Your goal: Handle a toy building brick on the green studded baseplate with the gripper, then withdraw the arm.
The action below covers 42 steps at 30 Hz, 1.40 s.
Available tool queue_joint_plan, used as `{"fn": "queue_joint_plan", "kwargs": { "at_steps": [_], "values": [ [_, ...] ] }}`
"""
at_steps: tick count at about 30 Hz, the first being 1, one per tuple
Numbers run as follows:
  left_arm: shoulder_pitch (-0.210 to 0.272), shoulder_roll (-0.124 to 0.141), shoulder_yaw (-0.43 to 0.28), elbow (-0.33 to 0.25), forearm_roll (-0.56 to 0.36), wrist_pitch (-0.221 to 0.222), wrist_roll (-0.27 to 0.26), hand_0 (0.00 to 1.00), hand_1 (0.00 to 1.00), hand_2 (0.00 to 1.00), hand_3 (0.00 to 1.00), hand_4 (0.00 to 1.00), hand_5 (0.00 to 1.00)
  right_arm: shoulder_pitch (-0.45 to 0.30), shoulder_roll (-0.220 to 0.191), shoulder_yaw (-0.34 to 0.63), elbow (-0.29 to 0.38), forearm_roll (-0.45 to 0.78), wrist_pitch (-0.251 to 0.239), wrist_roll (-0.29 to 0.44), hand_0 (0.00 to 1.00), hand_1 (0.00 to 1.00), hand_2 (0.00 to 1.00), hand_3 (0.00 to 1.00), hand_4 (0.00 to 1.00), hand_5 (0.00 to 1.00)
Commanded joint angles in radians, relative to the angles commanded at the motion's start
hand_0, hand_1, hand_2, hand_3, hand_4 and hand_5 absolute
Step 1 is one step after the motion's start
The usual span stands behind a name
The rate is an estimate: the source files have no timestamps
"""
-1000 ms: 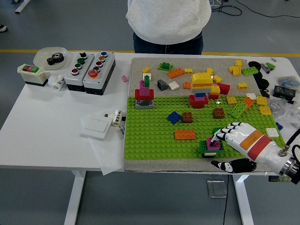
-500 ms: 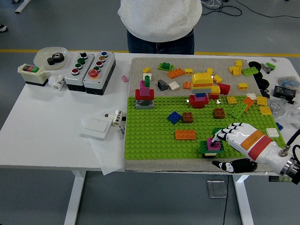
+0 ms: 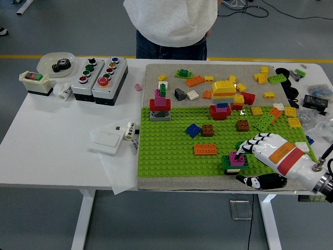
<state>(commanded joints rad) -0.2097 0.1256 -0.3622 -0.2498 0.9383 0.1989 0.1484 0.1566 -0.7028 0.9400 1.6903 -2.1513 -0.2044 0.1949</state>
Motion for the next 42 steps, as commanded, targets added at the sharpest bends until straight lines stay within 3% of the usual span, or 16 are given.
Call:
{"fn": "queue_joint_plan", "kwargs": {
  "at_steps": [18,30,42],
  "values": [
    [0.008,-0.002,-0.027,-0.004,0.055,-0.01,0.012,0.75,0.767,0.733,0.608,0.66,0.631,0.001,0.017,0.039,-0.002,0.026,-0.035,0.005,0.667,0.624,0.682,0.589,0.785,0.545],
    [0.006,-0.005,-0.013,-0.005,0.034,-0.004,0.002,0.748,0.766,0.732,0.608,0.661,0.634,-0.04,0.042,0.15,-0.019,0.04,-0.052,-0.002,0.727,0.664,0.711,0.607,0.787,0.535],
    [0.003,-0.002,-0.008,-0.001,0.02,0.0,-0.001,0.749,0.762,0.733,0.609,0.66,0.632,-0.043,0.047,0.178,-0.019,0.049,-0.057,-0.007,0.743,0.689,0.73,0.633,0.779,0.523]
  ]
}}
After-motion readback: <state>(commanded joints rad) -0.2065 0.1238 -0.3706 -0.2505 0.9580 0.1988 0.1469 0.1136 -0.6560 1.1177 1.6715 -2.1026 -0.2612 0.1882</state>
